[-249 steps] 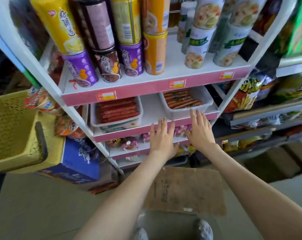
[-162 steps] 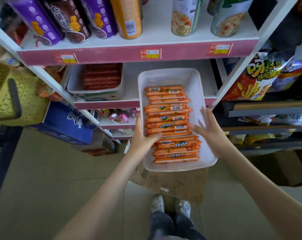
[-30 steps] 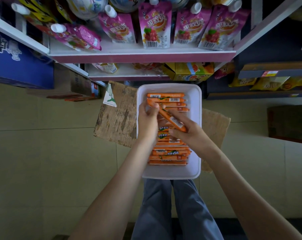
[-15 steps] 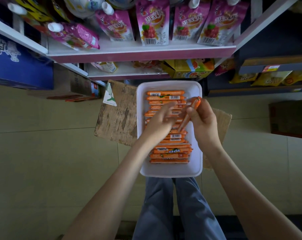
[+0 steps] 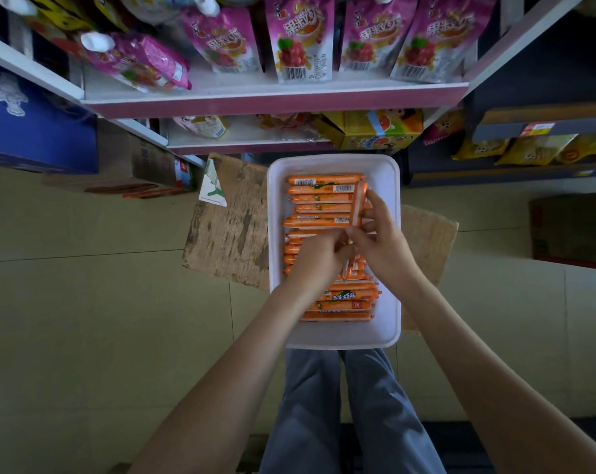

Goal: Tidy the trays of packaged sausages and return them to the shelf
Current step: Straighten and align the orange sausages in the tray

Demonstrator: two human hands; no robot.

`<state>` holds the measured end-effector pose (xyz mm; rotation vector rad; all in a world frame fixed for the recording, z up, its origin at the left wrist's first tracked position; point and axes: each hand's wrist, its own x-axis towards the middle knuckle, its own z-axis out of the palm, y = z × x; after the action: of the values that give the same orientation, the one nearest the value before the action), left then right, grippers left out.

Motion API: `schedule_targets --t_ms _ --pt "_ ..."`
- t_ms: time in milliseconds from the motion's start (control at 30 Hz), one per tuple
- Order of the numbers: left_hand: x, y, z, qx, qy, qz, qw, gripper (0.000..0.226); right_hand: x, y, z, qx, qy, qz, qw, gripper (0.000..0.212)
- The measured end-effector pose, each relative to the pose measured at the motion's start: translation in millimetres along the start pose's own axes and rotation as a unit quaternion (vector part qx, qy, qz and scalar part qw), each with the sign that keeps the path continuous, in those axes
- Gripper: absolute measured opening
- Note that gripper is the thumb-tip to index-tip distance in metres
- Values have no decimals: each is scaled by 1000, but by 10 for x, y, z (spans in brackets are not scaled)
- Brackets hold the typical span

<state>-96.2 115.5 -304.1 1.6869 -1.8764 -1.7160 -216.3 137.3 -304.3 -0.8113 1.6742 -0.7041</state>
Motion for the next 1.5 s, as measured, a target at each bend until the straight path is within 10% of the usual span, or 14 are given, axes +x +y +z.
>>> schedule_targets --t_ms 200,333,533,1000,1267,1500 --pt "129 -277 -5 208 -28 28 977 39 159 193 -109 -179 90 -47 979 52" --pt "251 -484 -24 368 36 63 927 48 230 393 -22 -538 27 -126 833 59" --pt "409 -679 41 454 48 69 887 40 319 569 87 -678 -4 -75 731 59" --pt "203 -498 -116 304 73 51 949 36 200 228 -106 -218 17 -50 975 32" --pt "-174 17 -149 51 32 35 998 30 -141 -402 -373 110 29 -72 991 21" --pt "-275 250 -108 61 35 109 992 48 -187 -530 -432 107 6 -160 981 28"
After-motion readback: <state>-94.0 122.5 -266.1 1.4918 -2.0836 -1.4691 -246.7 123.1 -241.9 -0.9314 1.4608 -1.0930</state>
